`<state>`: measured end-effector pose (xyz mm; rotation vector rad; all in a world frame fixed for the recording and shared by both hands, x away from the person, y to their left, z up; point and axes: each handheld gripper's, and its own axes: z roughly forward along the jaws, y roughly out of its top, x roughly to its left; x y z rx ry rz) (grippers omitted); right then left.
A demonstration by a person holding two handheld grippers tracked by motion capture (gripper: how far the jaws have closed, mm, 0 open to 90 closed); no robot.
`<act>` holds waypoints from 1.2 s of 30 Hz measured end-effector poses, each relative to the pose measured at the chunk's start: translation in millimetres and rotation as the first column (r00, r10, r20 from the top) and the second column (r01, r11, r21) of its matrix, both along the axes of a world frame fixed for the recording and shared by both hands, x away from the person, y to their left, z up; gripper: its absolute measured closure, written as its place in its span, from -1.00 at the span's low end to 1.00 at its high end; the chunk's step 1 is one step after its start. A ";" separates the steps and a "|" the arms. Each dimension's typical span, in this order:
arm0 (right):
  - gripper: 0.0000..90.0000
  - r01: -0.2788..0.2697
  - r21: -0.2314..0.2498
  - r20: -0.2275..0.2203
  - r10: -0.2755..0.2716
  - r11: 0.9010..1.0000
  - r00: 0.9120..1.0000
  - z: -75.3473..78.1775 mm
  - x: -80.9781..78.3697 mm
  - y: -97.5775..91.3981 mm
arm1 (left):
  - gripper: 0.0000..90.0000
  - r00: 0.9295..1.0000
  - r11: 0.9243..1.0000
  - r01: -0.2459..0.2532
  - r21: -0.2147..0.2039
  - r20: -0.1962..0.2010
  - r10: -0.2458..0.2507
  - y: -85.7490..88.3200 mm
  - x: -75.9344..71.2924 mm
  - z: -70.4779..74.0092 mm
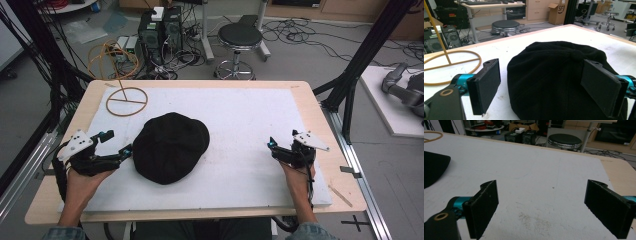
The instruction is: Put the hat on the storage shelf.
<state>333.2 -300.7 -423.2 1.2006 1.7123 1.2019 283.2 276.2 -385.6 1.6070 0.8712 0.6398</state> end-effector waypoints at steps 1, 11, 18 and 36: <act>-0.74 0.000 0.000 0.000 0.000 1.000 1.000 0.0 0.0 0.0 | -0.63 1.000 1.000 0.000 0.000 0.000 0.000 0.0 0.0 0.0; -0.74 0.006 -0.018 -0.022 -0.006 1.000 1.000 -1.1 0.4 -0.5 | -0.63 1.000 1.000 0.008 0.004 0.001 -0.008 -2.2 1.7 2.3; -0.74 0.016 -0.030 -0.023 -0.017 0.999 1.000 -0.8 -2.3 -1.5 | -0.62 1.000 1.000 0.015 0.008 0.003 -0.015 -5.3 4.2 4.0; -0.74 0.024 -0.061 -0.029 -0.026 0.998 0.999 -1.4 -7.8 -2.8 | -0.62 0.999 0.999 0.044 0.017 0.006 -0.044 -18.6 15.4 4.1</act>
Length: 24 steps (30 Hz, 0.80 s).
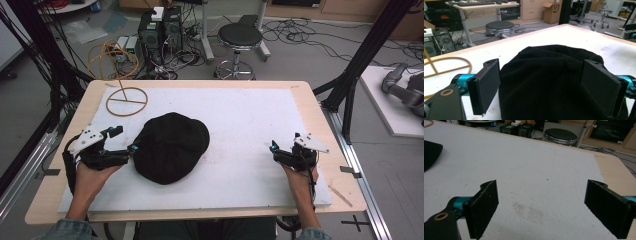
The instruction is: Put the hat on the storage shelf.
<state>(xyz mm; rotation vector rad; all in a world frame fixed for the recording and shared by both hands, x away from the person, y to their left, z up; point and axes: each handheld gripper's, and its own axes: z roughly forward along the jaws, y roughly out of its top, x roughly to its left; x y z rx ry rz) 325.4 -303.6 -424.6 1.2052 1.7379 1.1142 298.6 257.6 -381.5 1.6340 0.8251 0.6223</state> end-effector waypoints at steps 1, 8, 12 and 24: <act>-0.74 -0.002 -0.008 0.002 0.002 1.000 1.000 -0.2 -0.5 -0.1 | -0.62 1.000 1.000 0.009 0.006 -0.001 -0.009 -4.7 2.8 -0.3; -0.74 0.000 -0.019 0.006 0.000 1.000 1.000 -1.7 -4.9 -2.6 | -0.62 0.999 0.999 0.035 0.020 -0.009 -0.035 -18.8 9.9 -3.9; -0.74 0.008 -0.012 0.006 -0.008 1.000 1.000 -1.6 -7.1 -4.6 | -0.62 0.999 0.998 0.050 0.025 -0.008 -0.050 -27.1 13.4 -5.5; -0.74 0.019 -0.013 -0.002 -0.019 1.000 1.000 -2.7 -10.9 -10.3 | -0.62 0.996 0.994 0.086 0.065 -0.019 -0.085 -55.9 27.1 -15.4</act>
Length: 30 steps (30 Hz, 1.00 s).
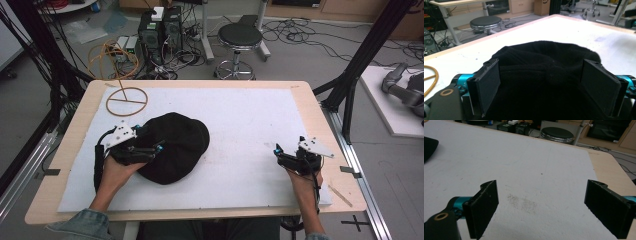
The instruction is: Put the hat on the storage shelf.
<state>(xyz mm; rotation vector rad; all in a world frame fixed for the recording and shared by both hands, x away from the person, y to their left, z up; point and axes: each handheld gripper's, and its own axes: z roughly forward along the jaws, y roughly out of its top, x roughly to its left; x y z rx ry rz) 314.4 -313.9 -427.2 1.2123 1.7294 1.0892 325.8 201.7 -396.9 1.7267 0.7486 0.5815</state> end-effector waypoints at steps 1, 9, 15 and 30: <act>-0.74 0.000 0.000 0.000 0.000 1.000 1.000 0.0 0.0 0.0 | -0.62 1.000 1.000 0.003 0.009 -0.004 -0.003 -1.4 0.9 -1.1; -0.73 0.007 0.002 -0.007 -0.007 1.000 1.000 -0.5 -0.7 -2.5 | -0.59 0.999 0.999 0.021 0.024 -0.047 -0.020 -7.5 6.4 -10.0; -0.73 0.008 -0.003 -0.010 -0.008 1.000 1.000 -0.9 0.3 -2.1 | -0.52 0.996 1.000 0.024 0.016 -0.084 -0.022 -6.0 10.3 -16.4; -0.73 0.016 -0.002 -0.023 -0.016 1.000 1.000 -2.0 1.6 -2.1 | -0.04 0.987 0.994 0.078 0.075 -0.144 -0.067 -10.4 14.1 -27.0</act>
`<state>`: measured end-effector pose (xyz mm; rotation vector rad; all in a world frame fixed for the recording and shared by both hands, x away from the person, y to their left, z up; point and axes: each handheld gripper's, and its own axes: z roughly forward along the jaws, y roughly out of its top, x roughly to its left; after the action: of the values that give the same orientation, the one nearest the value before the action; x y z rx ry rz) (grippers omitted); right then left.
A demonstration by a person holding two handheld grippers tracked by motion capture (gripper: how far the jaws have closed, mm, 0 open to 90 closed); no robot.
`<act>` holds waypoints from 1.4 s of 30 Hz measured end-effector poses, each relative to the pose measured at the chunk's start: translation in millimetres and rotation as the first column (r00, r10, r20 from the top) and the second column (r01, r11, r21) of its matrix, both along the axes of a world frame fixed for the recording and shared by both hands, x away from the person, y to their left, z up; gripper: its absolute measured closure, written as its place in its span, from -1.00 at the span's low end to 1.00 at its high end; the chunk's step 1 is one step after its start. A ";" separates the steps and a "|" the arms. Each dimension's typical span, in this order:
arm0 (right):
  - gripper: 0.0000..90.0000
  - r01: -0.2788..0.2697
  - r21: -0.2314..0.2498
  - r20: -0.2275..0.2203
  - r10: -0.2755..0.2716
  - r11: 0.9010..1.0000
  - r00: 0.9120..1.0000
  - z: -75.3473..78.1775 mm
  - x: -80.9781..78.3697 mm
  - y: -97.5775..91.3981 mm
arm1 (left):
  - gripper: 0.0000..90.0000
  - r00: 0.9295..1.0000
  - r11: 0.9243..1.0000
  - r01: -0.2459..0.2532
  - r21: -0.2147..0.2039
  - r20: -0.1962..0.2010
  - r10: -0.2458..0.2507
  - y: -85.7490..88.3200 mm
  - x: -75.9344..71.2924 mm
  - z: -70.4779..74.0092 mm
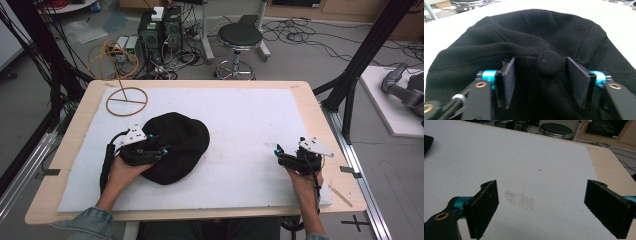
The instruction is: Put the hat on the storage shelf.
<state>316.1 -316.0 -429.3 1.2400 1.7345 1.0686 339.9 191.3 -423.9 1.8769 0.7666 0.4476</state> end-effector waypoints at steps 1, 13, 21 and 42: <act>-0.73 0.001 0.000 0.000 -0.001 1.000 1.000 0.0 0.0 -0.1 | 0.01 1.000 1.000 0.001 -0.004 -0.008 -0.001 -0.1 0.5 -1.2; -0.69 0.008 0.000 -0.004 -0.008 1.000 1.000 -0.3 0.4 -1.2 | 0.53 1.000 1.000 -0.014 -0.009 -0.009 0.014 0.7 -3.6 3.5; -0.69 0.010 0.010 0.000 -0.010 1.000 1.000 0.5 0.4 -3.1 | 0.60 0.995 0.999 0.009 -0.031 0.104 -0.006 4.3 -13.6 26.9; -0.70 0.009 0.009 -0.007 -0.009 1.000 1.000 0.2 5.2 -1.0 | 0.62 0.981 0.999 0.042 -0.032 0.190 -0.035 23.2 -12.7 78.6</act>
<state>321.2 -316.9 -429.0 1.2576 1.7301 1.0691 327.2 214.5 -345.3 1.7831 0.6062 0.5752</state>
